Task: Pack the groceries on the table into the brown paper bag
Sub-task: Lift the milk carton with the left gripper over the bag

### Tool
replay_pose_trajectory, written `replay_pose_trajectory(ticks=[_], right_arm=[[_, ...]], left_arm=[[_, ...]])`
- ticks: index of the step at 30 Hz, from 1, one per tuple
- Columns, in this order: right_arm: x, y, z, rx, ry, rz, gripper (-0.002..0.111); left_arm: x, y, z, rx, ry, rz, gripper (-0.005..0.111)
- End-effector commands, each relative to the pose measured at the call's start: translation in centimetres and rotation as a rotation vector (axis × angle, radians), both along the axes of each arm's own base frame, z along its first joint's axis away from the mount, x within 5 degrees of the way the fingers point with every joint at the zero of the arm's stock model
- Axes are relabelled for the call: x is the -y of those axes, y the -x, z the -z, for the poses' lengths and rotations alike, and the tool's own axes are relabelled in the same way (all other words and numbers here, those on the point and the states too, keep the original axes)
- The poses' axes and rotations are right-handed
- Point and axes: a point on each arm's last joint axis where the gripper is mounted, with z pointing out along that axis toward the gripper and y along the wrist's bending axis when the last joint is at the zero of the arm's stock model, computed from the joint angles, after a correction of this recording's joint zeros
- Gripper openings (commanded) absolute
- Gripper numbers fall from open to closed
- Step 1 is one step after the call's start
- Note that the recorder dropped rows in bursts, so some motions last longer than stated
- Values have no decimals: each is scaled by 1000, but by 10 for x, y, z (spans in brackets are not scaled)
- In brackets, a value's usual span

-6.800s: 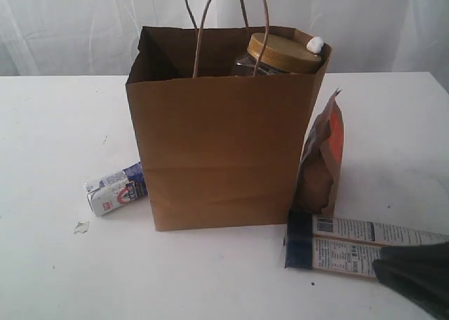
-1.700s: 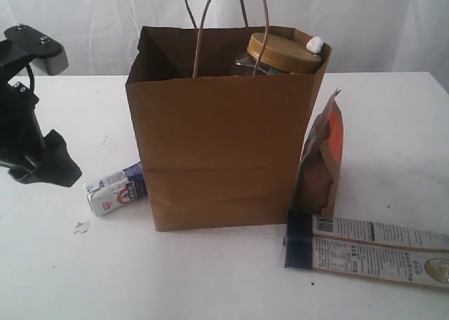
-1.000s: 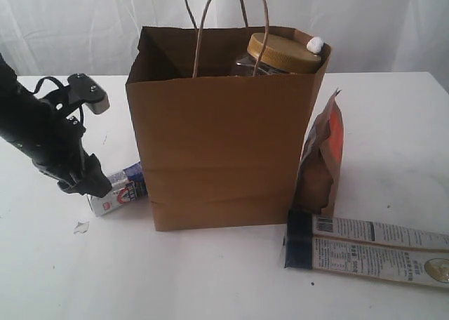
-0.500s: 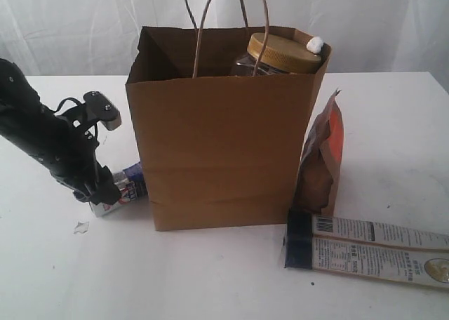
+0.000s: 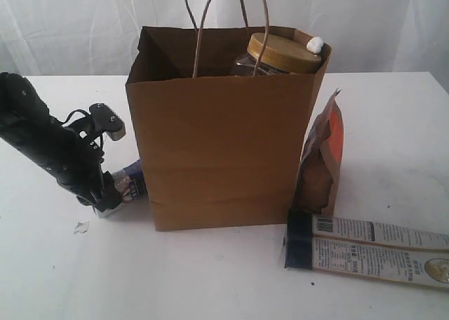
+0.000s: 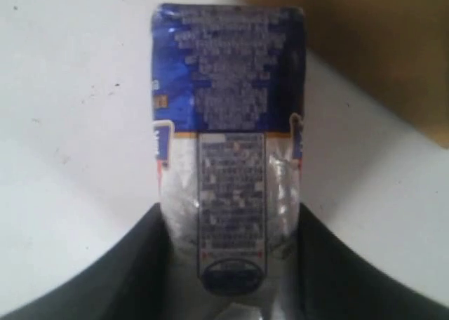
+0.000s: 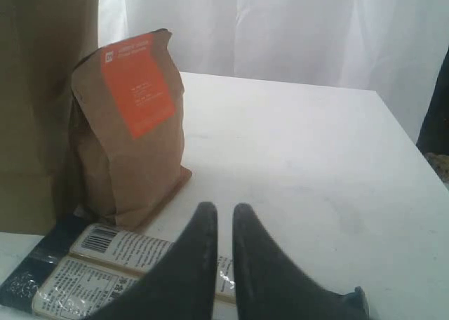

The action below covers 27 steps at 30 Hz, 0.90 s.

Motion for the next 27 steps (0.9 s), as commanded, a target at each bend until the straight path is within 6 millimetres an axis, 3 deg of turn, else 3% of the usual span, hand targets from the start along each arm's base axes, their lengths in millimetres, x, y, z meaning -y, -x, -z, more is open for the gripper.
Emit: replay_pose_trajectory(ticks=[1, 5, 6, 7, 8, 12, 17, 23, 27], right_arm=[[0, 0, 2, 4, -1, 2, 9], [0, 0, 2, 4, -1, 2, 9], [0, 0, 2, 4, -1, 2, 9], [0, 0, 2, 4, -1, 2, 9], [0, 0, 2, 4, -1, 2, 9], [0, 0, 2, 4, -1, 2, 9], [0, 0, 2, 4, -1, 2, 9], [0, 0, 2, 4, -1, 2, 9], [0, 0, 2, 4, -1, 2, 9]], left_arm=[[-2, 0, -17, 16, 49, -100, 0], [-17, 4, -58, 117, 103, -203, 0], [-26, 10, -83, 174, 132, -240, 0], [-30, 13, -93, 202, 140, -248, 0], [-40, 23, -119, 279, 162, -268, 0], [-55, 60, -182, 488, 218, -290, 0], [-44, 91, -220, 626, 296, -168, 0], [-19, 95, -266, 750, 391, -28, 0], [-3, 91, -274, 749, 454, 18, 0]])
